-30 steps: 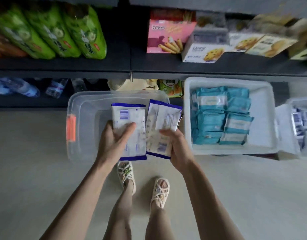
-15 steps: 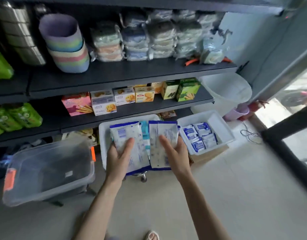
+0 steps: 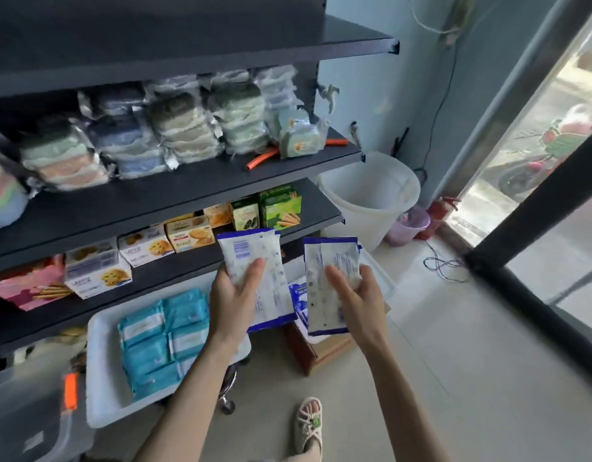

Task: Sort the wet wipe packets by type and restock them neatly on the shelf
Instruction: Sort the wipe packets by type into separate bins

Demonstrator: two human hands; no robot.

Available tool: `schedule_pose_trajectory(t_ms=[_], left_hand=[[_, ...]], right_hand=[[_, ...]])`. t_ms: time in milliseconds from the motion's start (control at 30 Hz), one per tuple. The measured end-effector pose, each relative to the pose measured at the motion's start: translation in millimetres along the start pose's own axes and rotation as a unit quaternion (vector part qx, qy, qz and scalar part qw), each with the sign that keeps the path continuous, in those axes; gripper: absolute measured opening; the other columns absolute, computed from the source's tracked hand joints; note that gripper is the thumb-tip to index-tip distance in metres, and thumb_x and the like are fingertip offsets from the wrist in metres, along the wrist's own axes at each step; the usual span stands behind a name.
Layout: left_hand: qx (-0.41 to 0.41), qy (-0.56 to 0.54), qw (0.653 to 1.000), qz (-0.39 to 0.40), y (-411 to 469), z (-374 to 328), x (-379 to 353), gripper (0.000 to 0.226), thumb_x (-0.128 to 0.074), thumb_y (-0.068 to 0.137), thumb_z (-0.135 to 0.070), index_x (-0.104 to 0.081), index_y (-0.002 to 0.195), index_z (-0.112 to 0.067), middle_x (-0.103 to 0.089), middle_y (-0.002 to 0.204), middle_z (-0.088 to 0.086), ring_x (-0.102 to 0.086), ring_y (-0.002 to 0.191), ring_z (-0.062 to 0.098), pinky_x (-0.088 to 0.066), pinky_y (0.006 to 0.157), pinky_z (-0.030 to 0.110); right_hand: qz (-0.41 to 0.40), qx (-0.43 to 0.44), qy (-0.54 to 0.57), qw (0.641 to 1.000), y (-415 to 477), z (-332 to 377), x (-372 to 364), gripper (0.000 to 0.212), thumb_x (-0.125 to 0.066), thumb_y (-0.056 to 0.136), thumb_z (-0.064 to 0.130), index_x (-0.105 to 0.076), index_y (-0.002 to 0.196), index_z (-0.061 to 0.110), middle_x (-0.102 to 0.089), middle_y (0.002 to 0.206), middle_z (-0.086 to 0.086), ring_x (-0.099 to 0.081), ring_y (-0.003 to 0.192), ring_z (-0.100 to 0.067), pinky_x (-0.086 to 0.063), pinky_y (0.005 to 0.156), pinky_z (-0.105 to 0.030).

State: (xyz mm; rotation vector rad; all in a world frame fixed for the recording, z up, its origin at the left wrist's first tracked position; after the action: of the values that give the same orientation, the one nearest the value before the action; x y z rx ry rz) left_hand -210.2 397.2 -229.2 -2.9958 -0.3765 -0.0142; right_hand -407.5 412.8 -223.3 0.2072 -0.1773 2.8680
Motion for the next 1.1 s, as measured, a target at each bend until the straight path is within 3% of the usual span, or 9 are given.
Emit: schedule_pose_trajectory(t_ms=[333, 467, 533, 633, 733, 800, 867, 967, 1100], left_hand=[[0.106, 0.061, 0.992, 0.017, 84.2, 53.3, -185.7, 0.023, -0.054, 0.095, -0.029, -0.051, 0.109, -0.011, -0.063, 0.089, -0.013, -0.062, 0.067, -0.012, -0.049, 0.053, 0.01], [0.151, 0.064, 0.986, 0.016, 113.5, 75.2, -228.7, 0.007, -0.052, 0.096, -0.03, -0.047, 0.1, -0.026, -0.062, 0.093, -0.015, -0.062, 0.076, -0.005, -0.05, 0.066, 0.018], [0.179, 0.044, 0.983, 0.008, 126.3, 92.5, -249.4, 0.012, -0.053, 0.095, -0.037, -0.042, 0.094, -0.033, -0.062, 0.097, -0.015, -0.062, 0.082, -0.008, -0.053, 0.074, 0.021], [0.224, 0.051, 0.973, -0.022, 139.8, 117.8, -278.9, 0.032, -0.052, 0.08, -0.055, -0.04, 0.098, -0.031, -0.064, 0.1, -0.008, -0.063, 0.094, 0.014, -0.051, 0.088, 0.043], [0.257, 0.067, 0.963, -0.052, 148.8, 139.2, -307.3, 0.023, -0.051, 0.094, -0.035, -0.035, 0.096, -0.019, -0.05, 0.076, -0.005, -0.048, 0.06, 0.0, -0.041, 0.06, 0.021], [0.266, 0.11, 0.955, -0.066, 157.2, 158.5, -317.5, 0.018, -0.048, 0.098, -0.022, -0.034, 0.097, -0.011, -0.048, 0.077, -0.003, -0.045, 0.054, -0.003, -0.034, 0.049, 0.01], [0.269, 0.138, 0.951, -0.068, 166.9, 181.2, -321.5, 0.017, -0.049, 0.098, -0.022, -0.038, 0.102, -0.009, -0.056, 0.09, 0.0, -0.051, 0.068, -0.003, -0.037, 0.053, 0.007], [0.302, 0.163, 0.937, -0.071, 181.0, 220.6, -320.0, 0.033, -0.054, 0.095, -0.024, -0.043, 0.12, -0.006, -0.058, 0.112, 0.003, -0.057, 0.094, 0.016, -0.039, 0.069, 0.022], [0.34, 0.213, 0.915, -0.048, 207.9, 285.3, -308.4, 0.041, -0.062, 0.091, -0.026, -0.041, 0.12, -0.005, -0.057, 0.11, 0.006, -0.057, 0.091, 0.024, -0.043, 0.062, 0.028]], right_hand=[[0.006, -0.094, -0.043, 0.995, 185.4, -59.2, 102.6, 0.015, -0.063, 0.09, 0.035, -0.056, 0.091, 0.022, -0.064, 0.08, 0.006, -0.059, 0.066, -0.006, -0.045, 0.057, -0.023], [0.074, -0.118, -0.087, 0.986, 251.6, -86.2, 112.1, 0.015, -0.064, 0.089, 0.036, -0.053, 0.088, 0.026, -0.065, 0.084, 0.003, -0.062, 0.071, -0.012, -0.047, 0.059, -0.027], [0.118, -0.129, -0.101, 0.979, 283.5, -103.8, 114.4, 0.017, -0.064, 0.088, 0.038, -0.052, 0.088, 0.026, -0.065, 0.086, 0.001, -0.062, 0.072, -0.014, -0.047, 0.059, -0.03], [0.186, -0.154, -0.136, 0.961, 325.5, -131.1, 118.8, 0.023, -0.063, 0.089, 0.039, -0.05, 0.096, 0.022, -0.061, 0.084, 0.001, -0.059, 0.07, -0.013, -0.046, 0.059, -0.03], [0.256, -0.169, -0.174, 0.936, 357.6, -160.1, 116.5, 0.042, -0.062, 0.086, 0.046, -0.044, 0.108, 0.015, -0.058, 0.085, 0.0, -0.056, 0.07, -0.013, -0.045, 0.058, -0.031], [0.292, -0.177, -0.205, 0.918, 373.7, -181.7, 113.4, 0.045, -0.061, 0.084, 0.049, -0.042, 0.106, 0.015, -0.06, 0.087, -0.003, -0.057, 0.071, -0.017, -0.046, 0.06, -0.034], [0.321, -0.184, -0.219, 0.903, 387.5, -206.3, 108.7, 0.037, -0.06, 0.09, 0.042, -0.04, 0.103, 0.015, -0.062, 0.093, -0.006, -0.06, 0.076, -0.021, -0.049, 0.062, -0.039], [0.358, -0.183, -0.269, 0.875, 405.4, -245.6, 96.2, 0.031, -0.058, 0.093, 0.038, -0.036, 0.096, 0.016, -0.062, 0.097, -0.008, -0.059, 0.079, -0.026, -0.05, 0.069, -0.043], [0.384, -0.186, -0.351, 0.833, 427.1, -308.4, 73.9, 0.028, -0.057, 0.092, 0.036, -0.038, 0.099, 0.016, -0.061, 0.1, -0.012, -0.058, 0.086, -0.033, -0.049, 0.078, -0.045]])
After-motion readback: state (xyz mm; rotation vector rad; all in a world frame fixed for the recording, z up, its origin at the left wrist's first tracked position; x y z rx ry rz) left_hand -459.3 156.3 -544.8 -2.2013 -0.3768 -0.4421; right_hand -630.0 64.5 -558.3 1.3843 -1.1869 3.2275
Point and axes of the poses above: each hand's wrist, its own y-axis towards the middle knuckle, its own x-axis out of the back of the hand, z = x × y, the point moved 4 cm from there along y, towards the middle knuckle
